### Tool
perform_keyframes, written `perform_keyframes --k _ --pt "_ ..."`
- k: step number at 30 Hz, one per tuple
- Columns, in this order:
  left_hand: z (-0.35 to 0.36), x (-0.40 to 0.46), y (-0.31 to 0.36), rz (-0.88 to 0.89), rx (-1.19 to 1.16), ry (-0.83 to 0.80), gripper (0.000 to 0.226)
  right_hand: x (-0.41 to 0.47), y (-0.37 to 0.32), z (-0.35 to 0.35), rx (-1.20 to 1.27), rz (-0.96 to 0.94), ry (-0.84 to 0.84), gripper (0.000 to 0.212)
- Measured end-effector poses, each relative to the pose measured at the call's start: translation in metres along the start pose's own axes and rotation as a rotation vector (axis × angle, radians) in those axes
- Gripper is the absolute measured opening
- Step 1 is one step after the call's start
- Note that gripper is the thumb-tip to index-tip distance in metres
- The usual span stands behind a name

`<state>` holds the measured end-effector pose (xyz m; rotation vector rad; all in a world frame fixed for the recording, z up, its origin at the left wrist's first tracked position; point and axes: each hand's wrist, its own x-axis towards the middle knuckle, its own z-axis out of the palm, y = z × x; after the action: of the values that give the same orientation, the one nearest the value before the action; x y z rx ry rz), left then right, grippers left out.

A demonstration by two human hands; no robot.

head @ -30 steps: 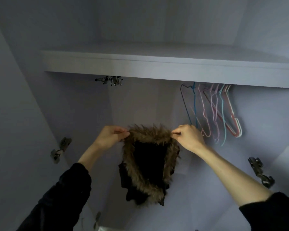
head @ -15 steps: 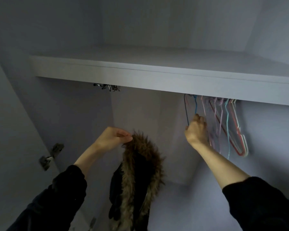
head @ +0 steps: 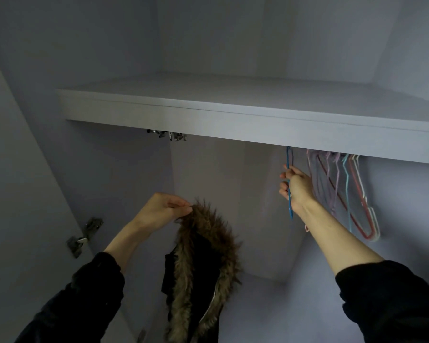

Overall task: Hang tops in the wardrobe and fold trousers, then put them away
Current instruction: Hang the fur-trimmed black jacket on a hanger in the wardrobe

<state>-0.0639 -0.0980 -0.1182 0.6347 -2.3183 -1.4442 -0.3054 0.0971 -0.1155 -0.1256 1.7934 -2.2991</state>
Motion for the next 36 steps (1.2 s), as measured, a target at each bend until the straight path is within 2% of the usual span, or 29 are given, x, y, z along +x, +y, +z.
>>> perform_keyframes --k 10,18,22,26,30,33,36 --pt "-0.006 -0.003 0.003 0.001 -0.016 -0.026 0.009 -0.004 -0.015 0.001 0.231 0.040 -0.082 0.026" --pt "-0.011 -0.004 -0.004 -0.010 -0.016 -0.024 0.006 -0.022 0.006 0.003 -0.017 0.126 -0.190 0.028" --pt "-0.011 -0.004 -0.007 -0.018 -0.013 -0.019 0.003 -0.036 0.028 0.002 -0.190 0.149 -0.144 0.015" --pt "-0.012 -0.007 -0.012 -0.029 -0.050 0.002 0.004 -0.052 0.050 -0.007 -0.338 0.069 -0.141 0.030" --pt "-0.016 -0.010 -0.021 -0.050 -0.073 0.004 0.005 -0.068 0.081 -0.018 -0.322 -0.132 0.017 0.048" --pt "-0.020 -0.013 -0.025 -0.061 -0.067 0.006 0.006 -0.071 0.085 -0.018 -0.265 -0.169 -0.018 0.038" --pt "-0.023 -0.013 -0.026 -0.077 -0.066 0.019 0.010 -0.063 0.082 -0.014 -0.241 -0.118 0.044 0.035"
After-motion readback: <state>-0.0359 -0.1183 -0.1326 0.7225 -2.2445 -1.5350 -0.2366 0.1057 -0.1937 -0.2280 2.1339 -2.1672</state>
